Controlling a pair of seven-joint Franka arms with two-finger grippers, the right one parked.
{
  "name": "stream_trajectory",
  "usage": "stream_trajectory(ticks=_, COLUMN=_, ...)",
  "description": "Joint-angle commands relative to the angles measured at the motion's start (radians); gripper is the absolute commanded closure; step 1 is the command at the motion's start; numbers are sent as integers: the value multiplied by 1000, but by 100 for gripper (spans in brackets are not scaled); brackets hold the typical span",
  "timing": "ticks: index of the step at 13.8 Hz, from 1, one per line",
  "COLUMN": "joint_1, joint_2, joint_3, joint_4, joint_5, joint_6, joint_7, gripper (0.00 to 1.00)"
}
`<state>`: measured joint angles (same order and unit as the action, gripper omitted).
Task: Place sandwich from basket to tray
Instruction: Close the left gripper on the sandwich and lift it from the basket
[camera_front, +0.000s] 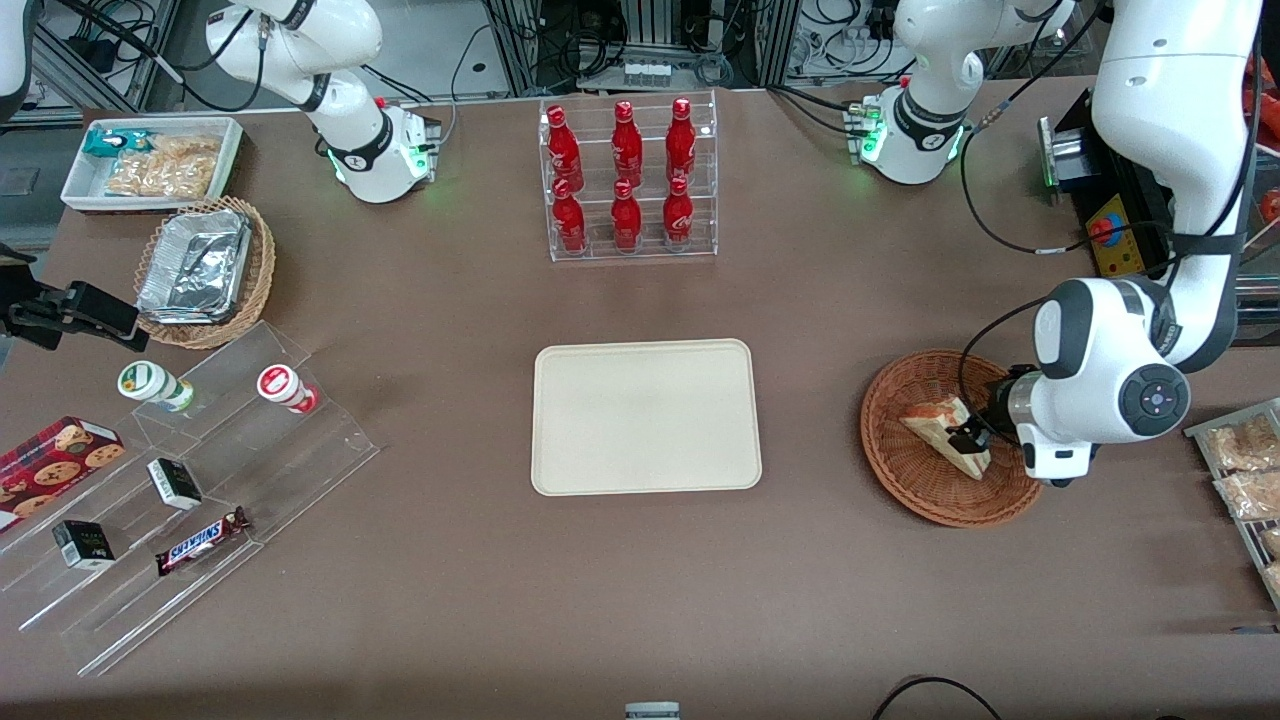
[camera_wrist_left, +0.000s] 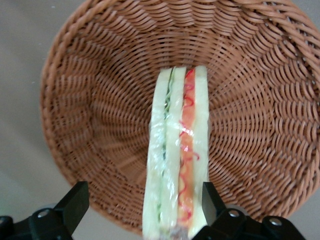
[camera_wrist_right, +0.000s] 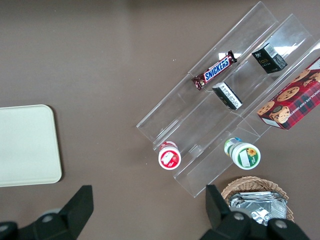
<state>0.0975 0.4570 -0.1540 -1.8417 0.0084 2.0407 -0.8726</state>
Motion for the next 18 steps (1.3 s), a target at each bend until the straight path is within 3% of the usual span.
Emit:
stream_trajectory(ticks=1, joint_1=-5, joint_2=26, joint_3=2, joint_4=2, joint_5=-12, joint_6=44, joint_7=-14, gripper=0)
stream_trajectory(ticks=15, joint_1=-5, joint_2=69, joint_3=-36, joint_4=33, joint_5=-61, joint_6=110, joint_7=-48, gripper=0)
stream_trajectory(ticks=16, joint_1=-5, joint_2=71, joint_3=-36, joint_4=33, joint_5=-61, joint_6=110, joint_7=-48, gripper=5)
stream_trajectory(ticks=17, joint_1=-5, joint_2=74, joint_3=-36, joint_4=35, joint_5=-61, joint_6=108, joint_7=-48, gripper=27)
stream_trajectory(ticks=18, joint_1=-5, joint_2=74, joint_3=-36, joint_4=36, joint_5=-59, joint_6=101, joint_7=-43, gripper=58)
